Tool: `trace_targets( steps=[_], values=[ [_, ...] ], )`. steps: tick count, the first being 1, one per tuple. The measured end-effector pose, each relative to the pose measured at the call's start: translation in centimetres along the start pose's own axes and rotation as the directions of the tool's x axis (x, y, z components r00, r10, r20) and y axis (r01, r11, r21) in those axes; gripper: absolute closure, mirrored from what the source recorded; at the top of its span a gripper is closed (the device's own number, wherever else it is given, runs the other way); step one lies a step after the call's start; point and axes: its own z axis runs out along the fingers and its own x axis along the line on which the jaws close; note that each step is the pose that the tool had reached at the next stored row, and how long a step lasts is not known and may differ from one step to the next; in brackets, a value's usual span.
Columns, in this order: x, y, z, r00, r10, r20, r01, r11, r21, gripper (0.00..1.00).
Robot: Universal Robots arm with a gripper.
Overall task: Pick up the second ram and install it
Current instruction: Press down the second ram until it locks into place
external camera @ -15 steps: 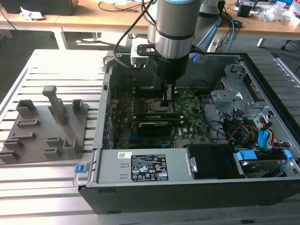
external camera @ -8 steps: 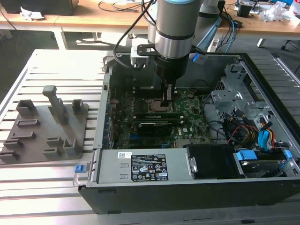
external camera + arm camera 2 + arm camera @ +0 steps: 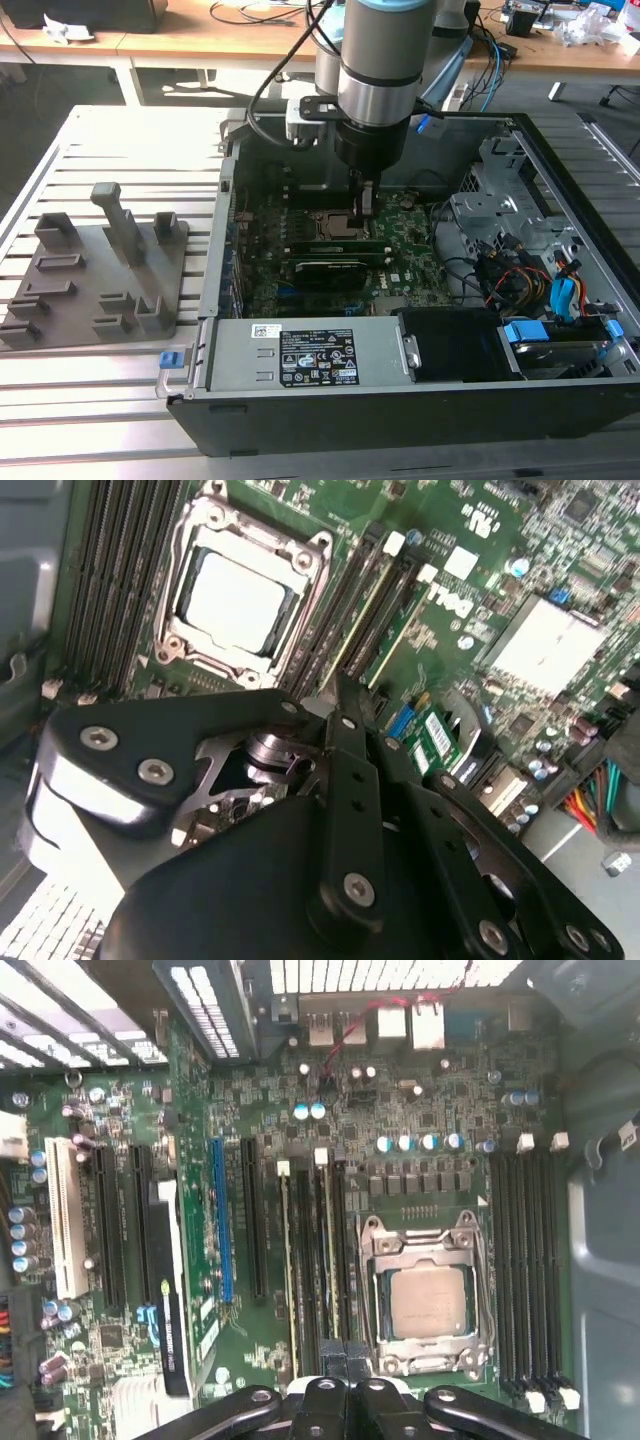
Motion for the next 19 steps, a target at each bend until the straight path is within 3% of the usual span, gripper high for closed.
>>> trace_targets(
  steps=[2, 3, 6, 7, 9, 10, 12, 17, 19],
  values=[
    [-0.05, -0.9, 0.32, 1.0, 0.0, -0.0036, 0.0, 1.0, -0.0031, 0.89],
    [-0.1, -1.76, 0.66, 1.0, 0.0, -0.0049, 0.0, 1.0, -0.0068, 0.89],
    [-0.13, -2.25, 1.31, 1.0, -0.002, -0.0054, 0.002, 0.9999, -0.0106, 0.89],
    [-0.47, -2.32, 2.1, 0.9999, -0.013, -0.0052, 0.013, 0.9999, -0.011, 0.89],
    [-0.74, -3.63, 2.69, 0.9998, -0.014, -0.0102, 0.014, 0.9998, -0.0133, 0.89],
    [-0.77, -3.86, 2.79, 0.9998, -0.014, -0.0122, 0.014, 0.9998, -0.0136, 0.89],
    [-0.78, -4.06, 2.95, 0.9997, -0.015, -0.0193, 0.015, 0.9998, -0.0138, 0.89],
    [-0.72, -4.05, 4.05, 0.9994, -0.028, -0.0202, 0.027, 0.9995, -0.0176, 0.89],
    [-0.76, -4.06, 3.95, 0.9994, -0.03, -0.0173, 0.03, 0.9994, -0.0172, 0.89]
  ],
)
